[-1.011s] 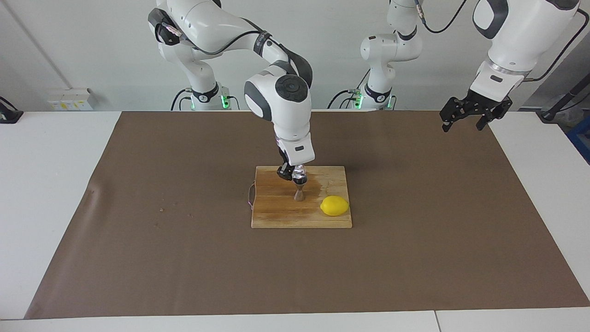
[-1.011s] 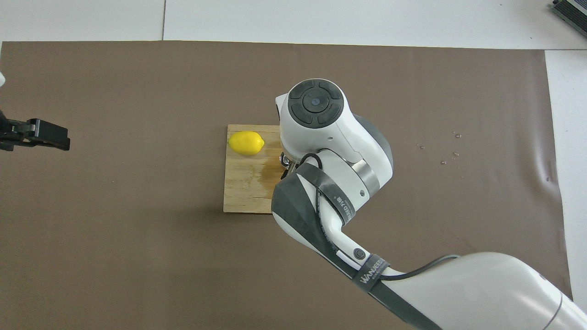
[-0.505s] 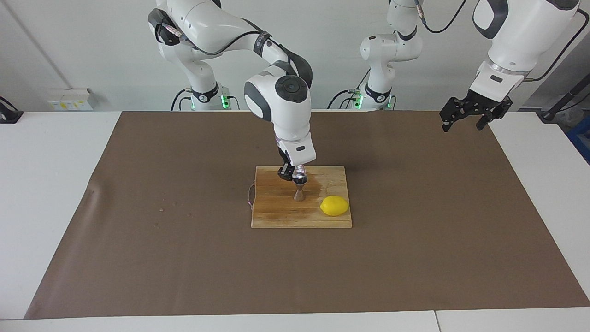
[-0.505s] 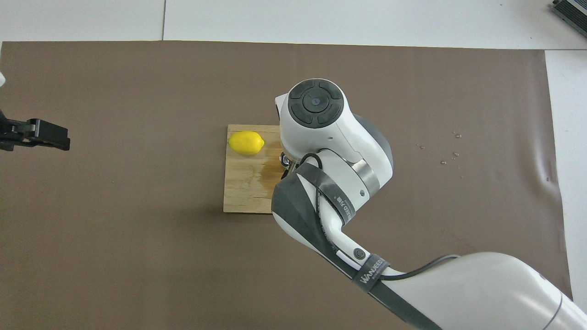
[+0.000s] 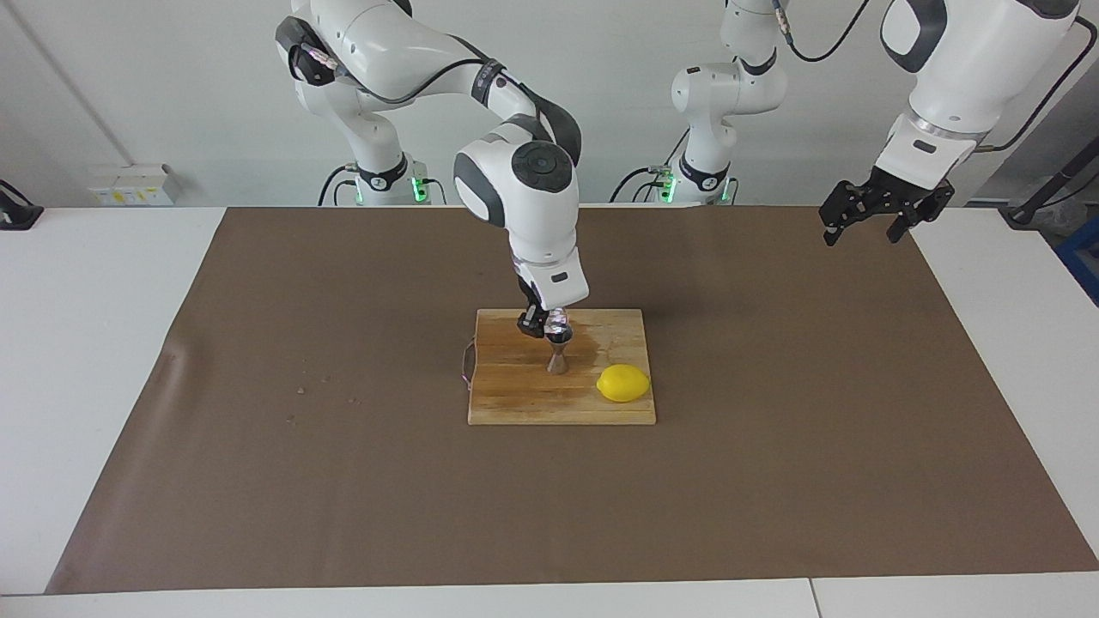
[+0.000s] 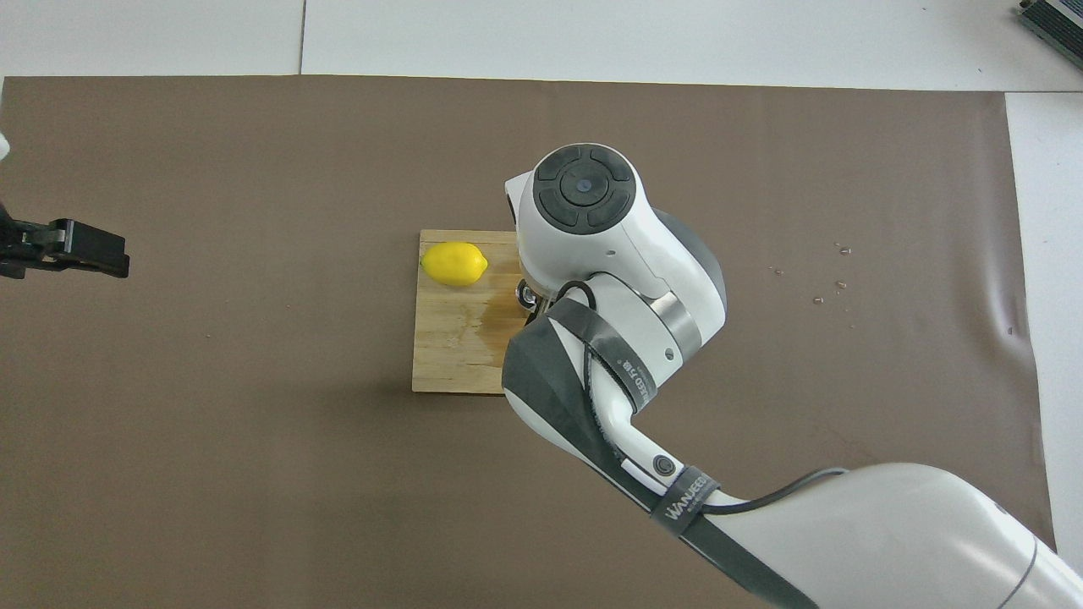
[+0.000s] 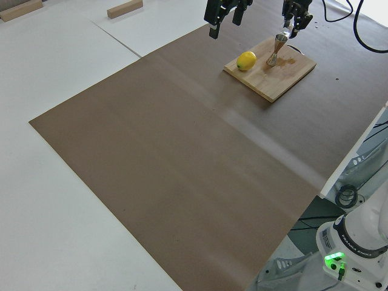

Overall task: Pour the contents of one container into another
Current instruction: 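Hold the clear glass tilted over the metal cup with the right gripper, then tip the clear glass upright and lift it away from the cup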

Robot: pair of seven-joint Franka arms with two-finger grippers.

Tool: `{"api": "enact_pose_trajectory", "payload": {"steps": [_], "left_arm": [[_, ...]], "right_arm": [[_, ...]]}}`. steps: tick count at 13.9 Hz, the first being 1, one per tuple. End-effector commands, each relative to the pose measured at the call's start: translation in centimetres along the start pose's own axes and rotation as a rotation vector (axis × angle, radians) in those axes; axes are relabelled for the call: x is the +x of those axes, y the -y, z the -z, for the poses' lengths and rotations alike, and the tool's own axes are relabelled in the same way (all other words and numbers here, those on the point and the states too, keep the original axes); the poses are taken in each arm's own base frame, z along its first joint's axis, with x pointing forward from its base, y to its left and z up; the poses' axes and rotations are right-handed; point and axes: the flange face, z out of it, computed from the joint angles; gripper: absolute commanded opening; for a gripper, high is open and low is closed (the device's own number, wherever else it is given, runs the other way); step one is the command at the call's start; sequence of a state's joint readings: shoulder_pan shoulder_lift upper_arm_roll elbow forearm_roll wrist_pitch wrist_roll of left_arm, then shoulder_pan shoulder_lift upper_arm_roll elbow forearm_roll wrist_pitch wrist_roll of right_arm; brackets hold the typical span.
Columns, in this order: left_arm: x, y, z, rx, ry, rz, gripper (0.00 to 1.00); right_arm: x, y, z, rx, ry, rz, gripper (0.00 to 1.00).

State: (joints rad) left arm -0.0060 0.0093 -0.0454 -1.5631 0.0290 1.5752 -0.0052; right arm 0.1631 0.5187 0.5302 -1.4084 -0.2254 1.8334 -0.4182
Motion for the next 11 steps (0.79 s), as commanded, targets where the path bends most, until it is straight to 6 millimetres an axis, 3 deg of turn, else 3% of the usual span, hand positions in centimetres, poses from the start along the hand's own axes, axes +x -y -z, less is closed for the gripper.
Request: {"api": "enact_pose_trajectory", "payload": {"steps": [1,11], "left_arm": [[-0.80,0.17,0.34,-0.002,0.003,0.013,1.00],[-0.80,0.17,0.34,-0.002,0.003,0.013,1.00]], "right_arm": [[0.09,-0.68,0.19,-0.011,0.009,0.020,0.00],[-0.20,-1.45,0.56,-0.039,0.024,0.022,0.00]]}}
